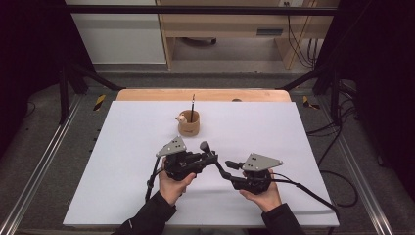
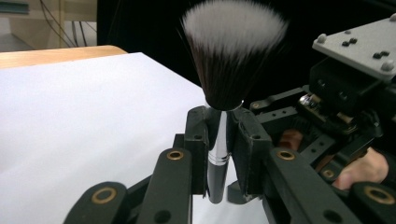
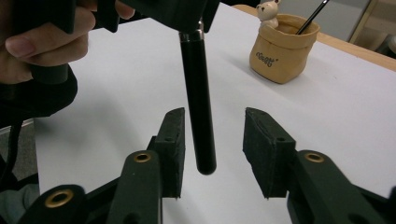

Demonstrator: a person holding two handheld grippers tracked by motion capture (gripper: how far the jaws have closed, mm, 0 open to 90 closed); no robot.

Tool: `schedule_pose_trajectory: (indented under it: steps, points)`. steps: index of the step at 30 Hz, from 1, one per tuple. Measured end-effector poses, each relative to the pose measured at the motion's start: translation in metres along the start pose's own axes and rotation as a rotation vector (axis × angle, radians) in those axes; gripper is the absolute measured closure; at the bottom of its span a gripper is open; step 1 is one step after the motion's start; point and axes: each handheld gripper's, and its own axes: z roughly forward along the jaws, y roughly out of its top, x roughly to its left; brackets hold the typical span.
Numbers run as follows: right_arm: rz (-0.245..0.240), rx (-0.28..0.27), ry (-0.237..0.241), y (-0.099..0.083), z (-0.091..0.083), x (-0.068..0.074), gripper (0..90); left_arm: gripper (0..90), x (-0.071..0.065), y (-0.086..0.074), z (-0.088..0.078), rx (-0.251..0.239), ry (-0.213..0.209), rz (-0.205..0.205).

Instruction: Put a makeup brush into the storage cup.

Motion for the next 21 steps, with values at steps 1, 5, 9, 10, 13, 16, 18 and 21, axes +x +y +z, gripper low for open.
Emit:
schedule_pose_trajectory:
  steps: [1, 5, 9, 10, 13, 16, 18, 21]
  points:
    - [0.007, 0.0, -0.005, 0.0, -0.001, 0.0, 56.0, 76.4, 0.0, 0.0, -0.001, 0.002, 0.004, 0.003]
    - [0.019, -0.005, -0.043, 0.002, -0.005, -0.003, 48.8, 76.4, 0.002, 0.002, -0.004, 0.01, 0.021, 0.018]
    - [0.04, -0.013, -0.074, 0.002, -0.01, -0.007, 43.1, 76.4, 0.004, 0.004, -0.008, 0.015, 0.034, 0.023]
    - [0.041, -0.017, -0.079, 0.002, -0.012, -0.008, 42.2, 76.4, 0.005, 0.004, -0.009, 0.015, 0.038, 0.023]
    - [0.056, -0.024, -0.093, 0.003, -0.015, -0.01, 38.2, 76.4, 0.007, 0.004, -0.012, 0.023, 0.048, 0.026]
    - [0.075, -0.026, -0.109, 0.003, -0.019, -0.013, 33.2, 76.4, 0.008, 0.005, -0.015, 0.028, 0.059, 0.03]
    - [0.085, -0.027, -0.122, 0.003, -0.021, -0.015, 31.2, 76.4, 0.009, 0.006, -0.018, 0.027, 0.064, 0.027]
    - [0.092, -0.033, -0.14, 0.003, -0.026, -0.019, 26.7, 76.4, 0.011, 0.006, -0.021, 0.029, 0.074, 0.028]
